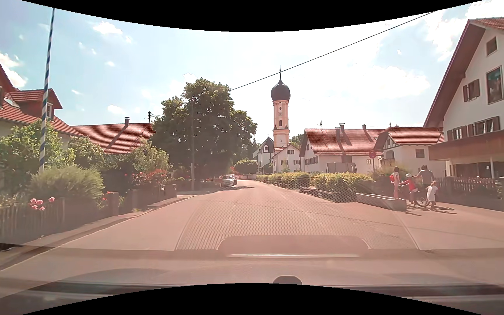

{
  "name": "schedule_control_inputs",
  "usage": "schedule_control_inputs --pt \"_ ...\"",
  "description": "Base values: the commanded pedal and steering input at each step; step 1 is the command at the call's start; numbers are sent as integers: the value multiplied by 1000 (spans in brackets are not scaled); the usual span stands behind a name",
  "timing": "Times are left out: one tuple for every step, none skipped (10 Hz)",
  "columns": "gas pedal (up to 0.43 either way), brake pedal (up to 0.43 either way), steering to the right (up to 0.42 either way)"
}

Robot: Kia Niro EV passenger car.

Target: Follow the waypoints while adhering to traffic rules and regulations

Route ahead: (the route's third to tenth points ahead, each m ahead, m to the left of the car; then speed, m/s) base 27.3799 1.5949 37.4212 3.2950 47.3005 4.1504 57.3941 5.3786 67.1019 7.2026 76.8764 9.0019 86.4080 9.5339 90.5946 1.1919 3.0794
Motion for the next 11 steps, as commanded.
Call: schedule_control_inputs --pt "169 0 9" --pt "177 0 9" --pt "177 0 8" --pt "177 0 8" --pt "177 0 8" --pt "177 0 8" --pt "177 0 6" --pt "177 0 4" --pt "177 0 3" --pt "177 0 3" --pt "177 0 3"
